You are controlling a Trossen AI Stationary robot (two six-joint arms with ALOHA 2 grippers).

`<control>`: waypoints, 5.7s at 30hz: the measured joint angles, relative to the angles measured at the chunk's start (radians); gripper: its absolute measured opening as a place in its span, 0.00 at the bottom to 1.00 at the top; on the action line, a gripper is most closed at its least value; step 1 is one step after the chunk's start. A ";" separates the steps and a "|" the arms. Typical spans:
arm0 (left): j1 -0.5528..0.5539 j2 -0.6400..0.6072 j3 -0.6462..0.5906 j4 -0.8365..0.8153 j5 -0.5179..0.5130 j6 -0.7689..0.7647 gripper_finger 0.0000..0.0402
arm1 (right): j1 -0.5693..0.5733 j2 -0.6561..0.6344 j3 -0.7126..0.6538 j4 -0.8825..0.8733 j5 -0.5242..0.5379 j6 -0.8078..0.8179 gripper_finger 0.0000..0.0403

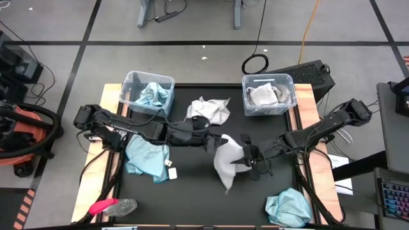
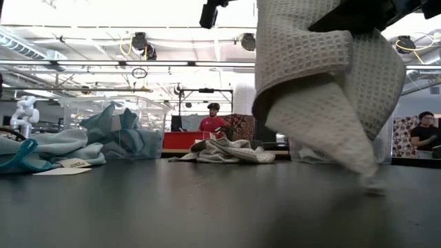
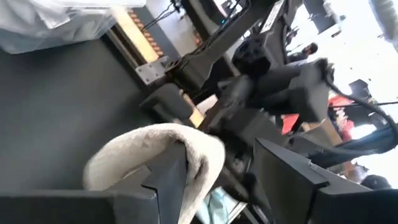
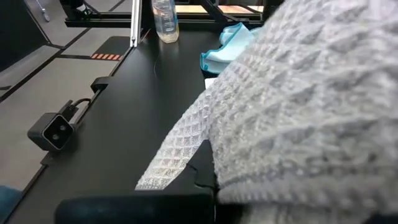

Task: Sort microfiber towel by color & place in baskets
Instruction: Put the gray microfiber towel into the right transparent bin

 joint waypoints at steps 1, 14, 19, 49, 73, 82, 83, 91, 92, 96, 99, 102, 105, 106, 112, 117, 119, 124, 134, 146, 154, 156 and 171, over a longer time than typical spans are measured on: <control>0.004 -0.009 0.000 -0.021 0.005 0.000 0.48 | 0.000 -0.015 0.000 -0.014 0.002 0.000 0.00; 0.047 -0.181 0.000 -0.351 -0.075 0.109 0.48 | 0.000 -0.199 0.000 -0.140 0.002 0.045 0.00; 0.051 -0.218 0.000 -0.482 -0.079 0.109 0.48 | 0.000 -0.263 0.000 -0.140 0.000 0.045 0.00; 0.049 -0.222 0.000 -0.894 0.037 0.196 0.48 | 0.106 -0.346 0.000 -0.128 -0.006 0.026 0.00; 0.004 -0.221 -0.120 -0.980 0.115 0.324 0.48 | 0.070 -0.346 0.002 0.082 0.212 -0.038 0.00; 0.005 -0.221 -0.120 -0.949 0.100 0.377 0.48 | 0.005 -0.346 0.002 0.136 0.270 -0.047 0.00; 0.005 -0.221 -0.120 -0.944 0.100 0.377 0.48 | -0.005 -0.346 0.002 0.139 0.278 -0.039 0.00; 0.003 -0.221 -0.120 -0.929 0.099 0.436 0.48 | -0.068 -0.345 0.002 0.228 0.321 -0.027 0.00; 0.003 -0.221 -0.120 -0.925 0.099 0.449 0.48 | -0.077 -0.345 0.002 0.241 0.321 -0.027 0.00; 0.003 -0.221 -0.120 -0.897 0.099 0.481 0.48 | -0.102 -0.345 0.002 0.295 0.322 -0.026 0.00; 0.003 -0.221 -0.120 -0.888 0.100 0.521 0.48 | -0.119 -0.339 0.002 0.336 0.322 -0.011 0.00; 0.003 -0.221 -0.120 -0.886 0.101 0.580 0.48 | -0.131 -0.329 0.002 0.378 0.323 -0.001 0.00; 0.003 -0.221 -0.120 -0.886 0.102 0.634 0.48 | -0.133 -0.312 0.002 0.412 0.347 -0.001 0.00; 0.003 -0.221 -0.120 -0.885 0.103 0.647 0.48 | -0.133 -0.307 0.002 0.417 0.349 0.000 0.00; 0.004 -0.221 -0.120 -0.885 0.103 0.709 0.48 | -0.133 -0.279 0.002 0.430 0.404 0.026 0.00; 0.004 -0.221 -0.120 -0.879 0.066 0.709 0.48 | -0.135 -0.259 0.015 0.436 0.483 0.009 0.00; 0.004 -0.221 -0.120 -0.875 0.052 0.709 0.48 | -0.144 -0.248 0.030 0.435 0.502 -0.031 0.00; 0.004 -0.221 -0.119 -0.832 0.042 0.708 0.48 | -0.174 -0.228 0.084 0.361 0.503 -0.075 0.00; 0.004 -0.221 -0.119 -0.801 0.001 0.663 0.48 | -0.203 -0.200 0.221 0.088 0.656 -0.224 0.00; 0.046 -0.221 -0.119 -0.775 -0.002 0.655 0.48 | -0.326 -0.218 0.250 -0.022 0.735 -0.383 0.00; 0.076 -0.221 -0.119 -0.776 -0.001 0.655 0.48 | -0.440 -0.223 0.250 -0.060 0.735 -0.466 0.00; 0.086 -0.221 -0.119 -0.776 -0.001 0.655 0.48 | -0.467 -0.223 0.250 -0.087 0.735 -0.472 0.00; 0.137 -0.221 -0.119 -0.776 0.006 0.656 0.48 | -0.669 -0.223 0.250 -0.266 0.725 -0.478 0.00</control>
